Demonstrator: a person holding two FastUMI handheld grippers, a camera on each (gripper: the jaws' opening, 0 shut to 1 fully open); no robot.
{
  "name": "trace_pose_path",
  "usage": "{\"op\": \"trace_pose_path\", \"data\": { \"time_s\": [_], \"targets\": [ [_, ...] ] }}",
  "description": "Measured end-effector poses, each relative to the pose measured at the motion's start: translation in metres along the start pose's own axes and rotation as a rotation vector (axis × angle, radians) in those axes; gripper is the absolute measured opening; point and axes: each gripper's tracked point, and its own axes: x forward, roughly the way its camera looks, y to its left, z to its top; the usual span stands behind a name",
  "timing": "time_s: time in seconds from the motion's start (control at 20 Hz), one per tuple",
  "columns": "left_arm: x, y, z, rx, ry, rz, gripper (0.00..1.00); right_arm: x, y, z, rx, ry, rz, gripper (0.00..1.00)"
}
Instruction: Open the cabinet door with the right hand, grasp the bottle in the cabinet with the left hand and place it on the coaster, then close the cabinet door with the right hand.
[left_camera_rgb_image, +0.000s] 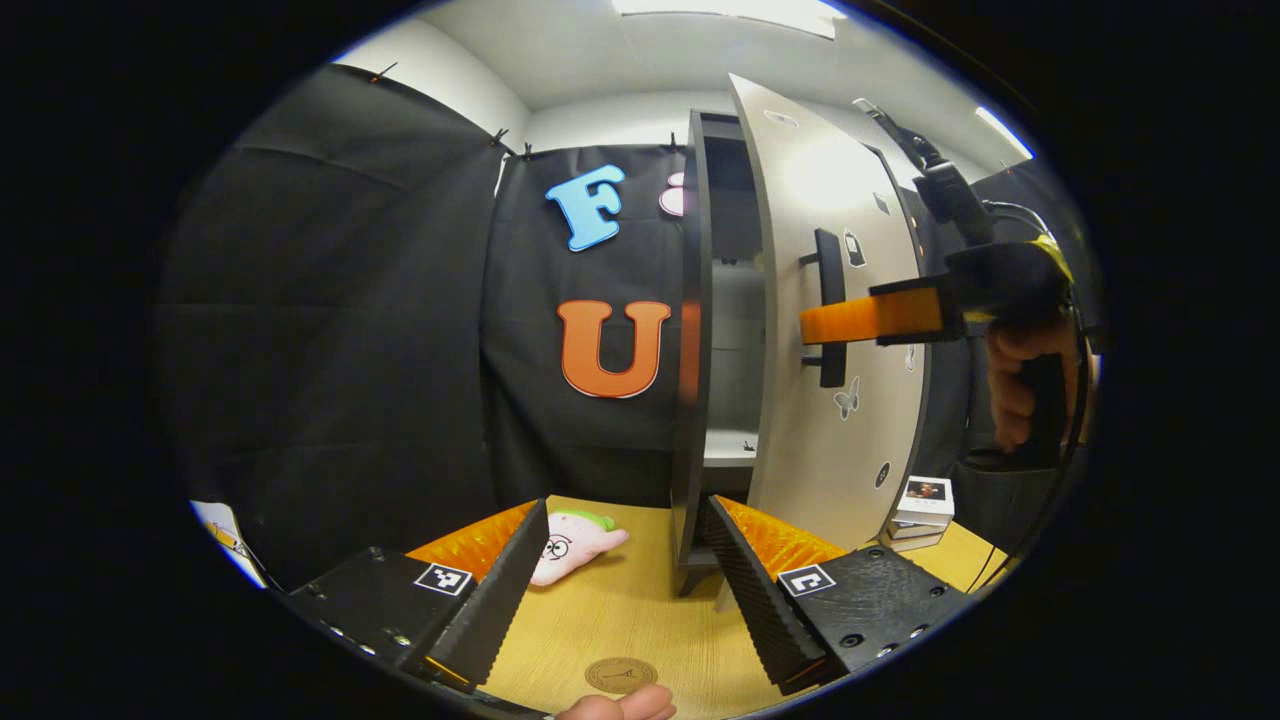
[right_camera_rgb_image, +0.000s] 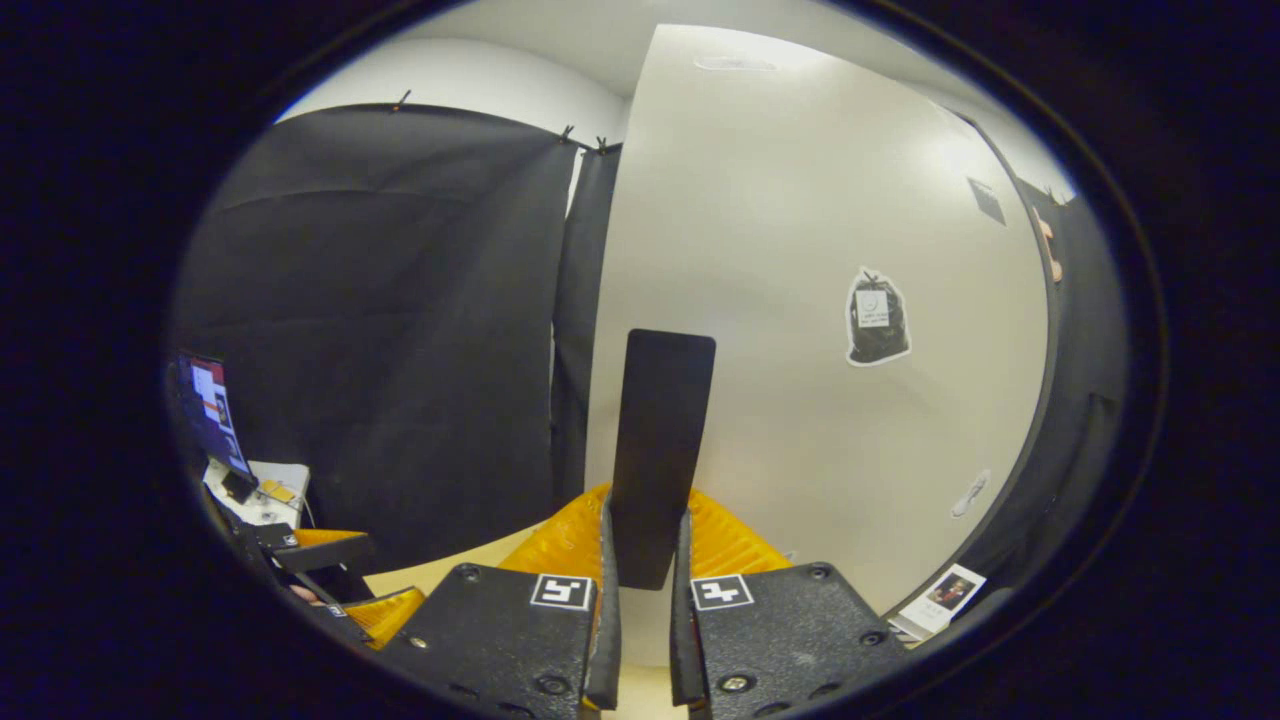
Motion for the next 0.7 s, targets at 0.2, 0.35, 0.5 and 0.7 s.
{"op": "trace_pose_path", "data": {
  "time_s": [0.2, 0.35, 0.5, 0.7],
  "targets": [
    [0.005, -0.019, -0.004, 0.01, 0.008, -0.047, 0.95, -0.013, 0.0, -0.001, 0.007, 0.004, 0.064, 0.23],
    [0.008, -0.03, -0.01, 0.022, 0.022, -0.078, 0.95, -0.028, 0.003, -0.001, -0.002, 0.014, 0.096, 0.23],
    [0.014, -0.041, -0.01, 0.031, 0.024, -0.107, 0.95, -0.05, 0.003, 0.0, 0.001, 0.017, 0.154, 0.23],
    [0.029, -0.054, -0.009, 0.042, 0.031, -0.137, 0.95, -0.082, -0.003, -0.003, 0.016, 0.037, 0.191, 0.23]
  ]
}}
